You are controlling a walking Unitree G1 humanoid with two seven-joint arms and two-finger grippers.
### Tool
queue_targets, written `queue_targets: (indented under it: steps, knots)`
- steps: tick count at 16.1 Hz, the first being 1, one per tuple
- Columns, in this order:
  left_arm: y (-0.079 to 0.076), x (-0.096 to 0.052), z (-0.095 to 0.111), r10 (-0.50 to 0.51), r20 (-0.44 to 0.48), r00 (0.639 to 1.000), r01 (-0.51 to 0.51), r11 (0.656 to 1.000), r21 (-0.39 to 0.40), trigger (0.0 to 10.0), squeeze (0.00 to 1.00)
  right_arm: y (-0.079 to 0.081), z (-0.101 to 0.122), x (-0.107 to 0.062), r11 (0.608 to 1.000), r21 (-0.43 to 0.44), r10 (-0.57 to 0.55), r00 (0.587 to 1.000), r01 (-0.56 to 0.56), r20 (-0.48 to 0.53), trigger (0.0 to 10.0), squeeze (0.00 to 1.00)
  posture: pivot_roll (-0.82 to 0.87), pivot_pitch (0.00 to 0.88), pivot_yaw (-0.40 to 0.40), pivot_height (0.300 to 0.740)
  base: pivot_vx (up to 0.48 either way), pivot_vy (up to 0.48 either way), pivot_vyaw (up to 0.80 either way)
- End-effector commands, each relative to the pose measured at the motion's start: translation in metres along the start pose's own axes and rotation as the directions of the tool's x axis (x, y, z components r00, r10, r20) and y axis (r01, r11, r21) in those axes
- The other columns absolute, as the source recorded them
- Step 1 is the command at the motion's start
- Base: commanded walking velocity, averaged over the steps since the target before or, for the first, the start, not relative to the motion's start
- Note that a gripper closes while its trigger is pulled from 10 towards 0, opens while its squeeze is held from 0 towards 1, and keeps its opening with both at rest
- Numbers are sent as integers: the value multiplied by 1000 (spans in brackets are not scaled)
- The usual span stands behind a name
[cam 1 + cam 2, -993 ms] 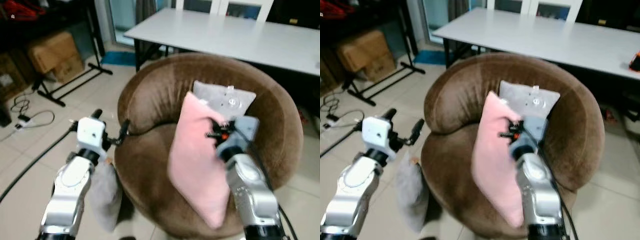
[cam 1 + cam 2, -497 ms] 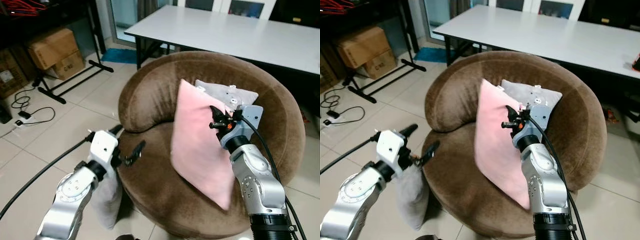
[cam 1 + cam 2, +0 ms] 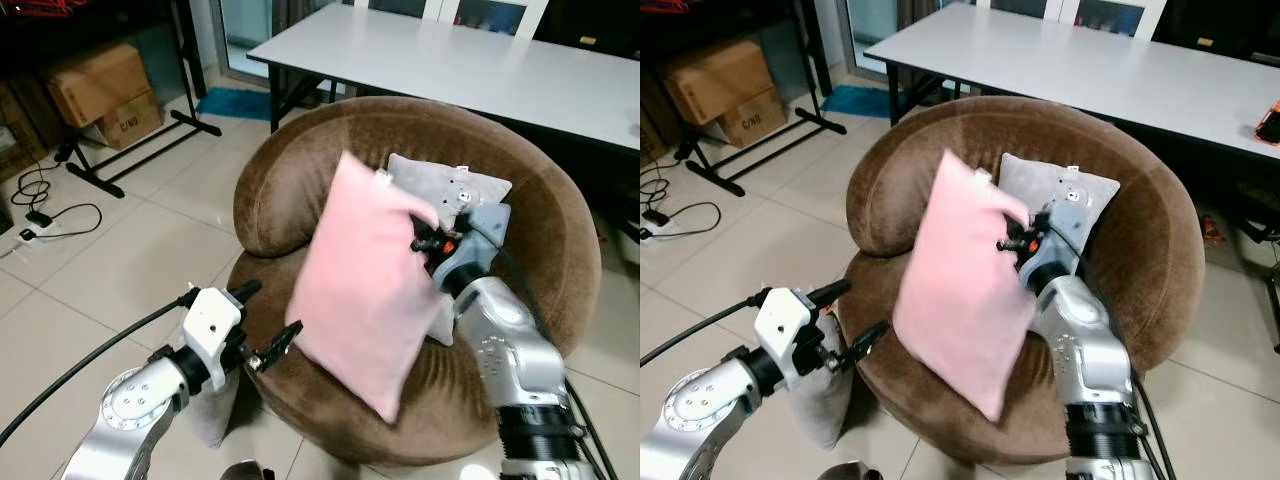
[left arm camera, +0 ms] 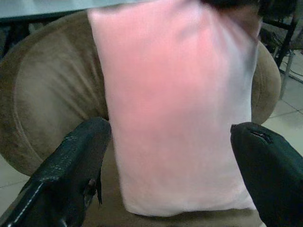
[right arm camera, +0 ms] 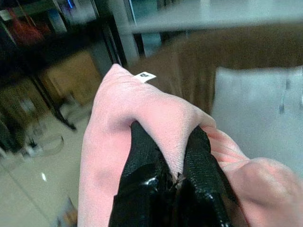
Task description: Move the pillow to the sofa from floor
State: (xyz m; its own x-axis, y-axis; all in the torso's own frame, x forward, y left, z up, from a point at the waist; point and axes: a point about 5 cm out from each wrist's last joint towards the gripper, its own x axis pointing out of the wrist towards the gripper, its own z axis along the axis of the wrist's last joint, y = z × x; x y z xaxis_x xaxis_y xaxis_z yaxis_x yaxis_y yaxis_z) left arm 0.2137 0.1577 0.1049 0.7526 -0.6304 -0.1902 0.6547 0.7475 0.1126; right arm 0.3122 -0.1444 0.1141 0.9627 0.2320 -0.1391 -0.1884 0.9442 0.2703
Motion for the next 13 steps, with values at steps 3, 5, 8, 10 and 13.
queue_targets:
  steps: [3,5,8,10,13]
  knots:
    - [-5,1,2,-35,-3,999,35,999,-5,10000,0,1,-30,26,999,34,4,995,-1,-99,10000,0,41,86,-30,740,0,0,0]
    - [-7,3,3,-46,-2,999,46,999,-3,10000,0,-5,-43,32,1000,-3,-30,989,30,-147,10000,0,42,84,-32,740,0,0,0]
    - [-4,2,4,-42,-5,999,42,999,5,10000,0,-19,-21,45,993,-66,-107,992,102,-71,10000,1000,52,73,-39,740,0,0,0]
    - [-4,2,5,-47,-2,999,47,999,6,10000,0,-32,-7,46,977,-142,-159,987,157,-3,10000,1000,58,64,-36,740,0,0,0]
    - [-4,4,5,-71,-2,997,71,997,-3,10000,0,-41,0,44,978,-109,-171,984,176,54,10000,1000,58,59,-31,740,0,0,0]
